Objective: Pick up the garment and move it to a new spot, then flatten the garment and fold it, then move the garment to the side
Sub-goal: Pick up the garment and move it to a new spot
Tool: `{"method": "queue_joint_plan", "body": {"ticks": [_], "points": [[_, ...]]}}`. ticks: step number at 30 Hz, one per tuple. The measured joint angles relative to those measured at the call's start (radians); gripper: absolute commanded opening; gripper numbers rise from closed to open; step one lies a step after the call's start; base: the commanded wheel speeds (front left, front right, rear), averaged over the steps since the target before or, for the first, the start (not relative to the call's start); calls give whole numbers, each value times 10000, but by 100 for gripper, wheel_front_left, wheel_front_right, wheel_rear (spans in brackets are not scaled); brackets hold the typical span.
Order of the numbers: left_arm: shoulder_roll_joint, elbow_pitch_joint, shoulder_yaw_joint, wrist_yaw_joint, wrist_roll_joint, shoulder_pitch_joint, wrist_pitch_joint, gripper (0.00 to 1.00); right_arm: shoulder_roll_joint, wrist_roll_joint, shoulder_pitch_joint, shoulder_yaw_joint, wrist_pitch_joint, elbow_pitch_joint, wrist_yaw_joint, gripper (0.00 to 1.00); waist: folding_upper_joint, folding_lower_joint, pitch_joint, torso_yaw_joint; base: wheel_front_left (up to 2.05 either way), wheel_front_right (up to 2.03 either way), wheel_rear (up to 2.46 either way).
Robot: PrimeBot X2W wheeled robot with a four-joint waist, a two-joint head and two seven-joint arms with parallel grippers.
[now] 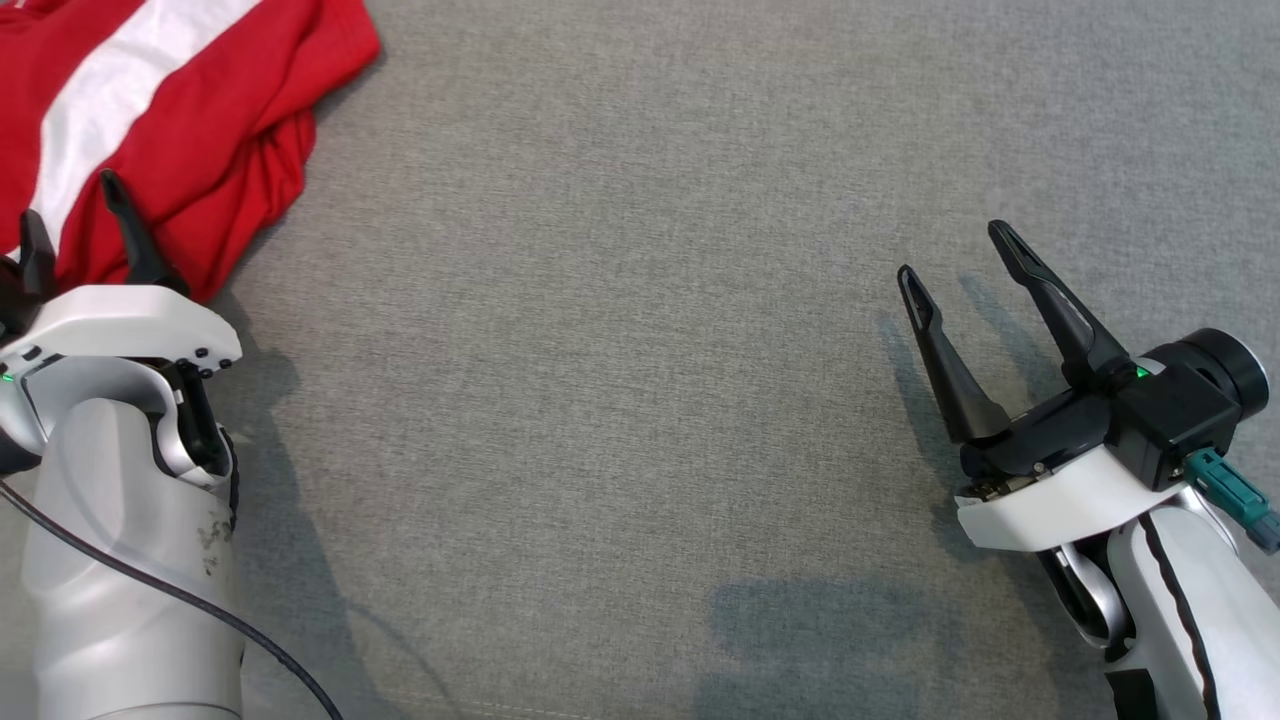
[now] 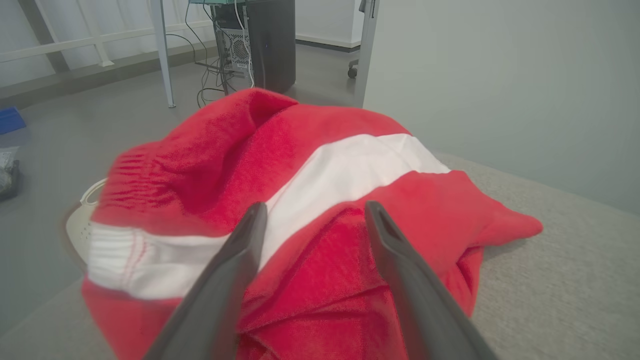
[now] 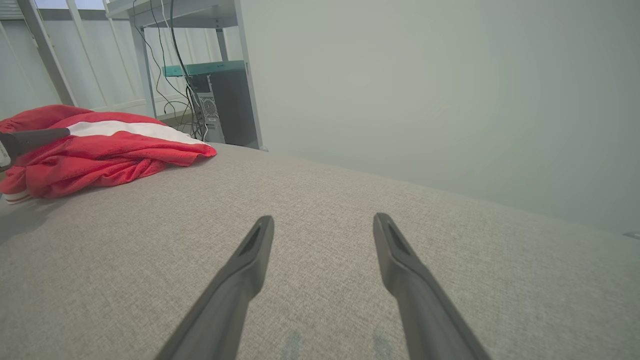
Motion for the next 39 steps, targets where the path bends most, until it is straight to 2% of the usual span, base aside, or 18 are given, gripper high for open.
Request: {"method": "queue_joint_plan", "body": {"ticks": [14,15,16,28,39], "points": [[322,431,738,2,351,-555,0,100,19,2,-261,40,-2,-10,0,100,0,0,492,-557,0,0,0],[332,430,798,2,366,-554,0,24,38,2,-262,31,-2,-10,0,100,0,-1,499,-575,0,0,0],[345,426,821,2,418,-554,0,0,59,2,-264,23,-2,-10,0,100,0,0,507,-586,0,0,0],[261,-405,1014,-13,679,-524,0,0,224,2,-272,-13,-2,2,0,100,0,0,351,-481,0,0,0],[-105,-2830,681,-347,1147,210,0,0,535,107,-257,-42,-2,42,0,100,0,0,-343,-412,0,0,0]]}}
